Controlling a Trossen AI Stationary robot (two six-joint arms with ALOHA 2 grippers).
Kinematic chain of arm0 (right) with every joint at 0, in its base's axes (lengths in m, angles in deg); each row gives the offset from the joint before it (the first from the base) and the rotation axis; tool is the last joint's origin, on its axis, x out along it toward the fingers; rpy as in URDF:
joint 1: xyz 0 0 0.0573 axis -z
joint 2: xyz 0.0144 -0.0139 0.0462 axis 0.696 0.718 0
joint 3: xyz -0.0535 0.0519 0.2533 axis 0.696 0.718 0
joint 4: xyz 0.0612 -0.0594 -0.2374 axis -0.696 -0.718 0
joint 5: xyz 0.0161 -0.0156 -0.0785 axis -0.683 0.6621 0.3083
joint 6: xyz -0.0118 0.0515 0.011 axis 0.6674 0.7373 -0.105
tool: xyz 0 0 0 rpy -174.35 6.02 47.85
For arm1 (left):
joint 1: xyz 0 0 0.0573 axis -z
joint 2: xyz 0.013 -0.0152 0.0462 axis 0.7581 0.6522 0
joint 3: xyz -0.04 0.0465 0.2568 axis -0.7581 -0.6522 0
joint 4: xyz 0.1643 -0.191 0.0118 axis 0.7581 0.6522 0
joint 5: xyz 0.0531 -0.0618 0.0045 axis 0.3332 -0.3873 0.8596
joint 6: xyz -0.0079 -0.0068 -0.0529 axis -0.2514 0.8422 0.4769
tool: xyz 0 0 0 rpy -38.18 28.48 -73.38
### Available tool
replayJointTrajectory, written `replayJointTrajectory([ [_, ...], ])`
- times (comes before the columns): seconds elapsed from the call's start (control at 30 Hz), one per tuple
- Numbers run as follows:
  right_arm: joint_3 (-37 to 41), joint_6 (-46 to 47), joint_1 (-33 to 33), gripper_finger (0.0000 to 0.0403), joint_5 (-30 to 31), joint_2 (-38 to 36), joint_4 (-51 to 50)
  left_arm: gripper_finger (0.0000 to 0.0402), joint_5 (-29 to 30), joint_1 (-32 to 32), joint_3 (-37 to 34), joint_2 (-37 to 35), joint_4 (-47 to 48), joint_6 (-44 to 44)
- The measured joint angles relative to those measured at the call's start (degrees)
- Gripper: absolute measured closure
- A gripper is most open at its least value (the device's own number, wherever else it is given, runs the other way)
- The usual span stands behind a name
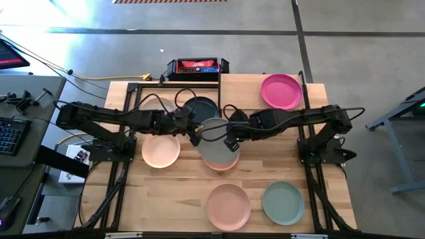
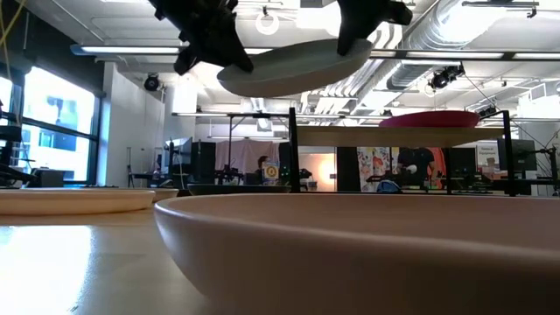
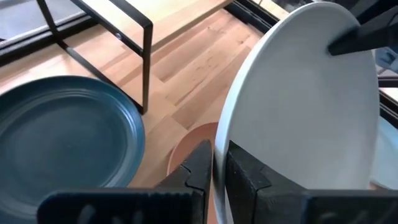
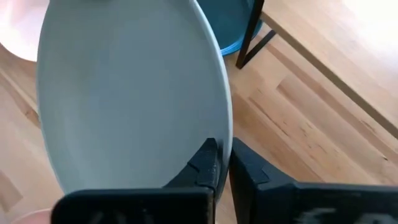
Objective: Place and stack plates onto a shelf
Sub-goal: Stack the gray plate on top of the pink plate on the shelf
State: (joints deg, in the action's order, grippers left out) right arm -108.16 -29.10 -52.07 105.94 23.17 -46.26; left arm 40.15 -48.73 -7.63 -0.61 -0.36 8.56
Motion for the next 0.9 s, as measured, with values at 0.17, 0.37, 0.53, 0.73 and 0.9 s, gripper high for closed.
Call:
replayJointTrajectory([
  [0.17, 0.0, -0.8, 0.3, 0.0401, 0.0, 0.0, -0.1, 0.0361, -2.7, -1.0, 0.0, 0.0, 0.0, 0.3],
  [0.37, 0.0, -1.1, 0.6, 0.0403, -0.3, 0.0, -1.6, 0.0335, -7.4, -2.2, 0.0, 0.0, -0.3, 1.7],
  [0.53, 0.0, -1.6, 0.6, 0.0403, -0.6, 0.0, -2.1, 0.0307, -12.3, -4.4, 0.0, 0.0, -1.4, 2.0],
  [0.73, 0.0, -1.8, 1.0, 0.0403, -1.0, 0.0, -5.4, 0.0287, -12.9, -5.6, 0.0, 0.0, -4.3, 5.1],
  [0.9, 0.0, -1.1, 2.0, 0.0402, -1.3, -0.6, -10.3, 0.0287, -13.9, -5.9, 0.0, 0.0, -7.9, 2.8],
])
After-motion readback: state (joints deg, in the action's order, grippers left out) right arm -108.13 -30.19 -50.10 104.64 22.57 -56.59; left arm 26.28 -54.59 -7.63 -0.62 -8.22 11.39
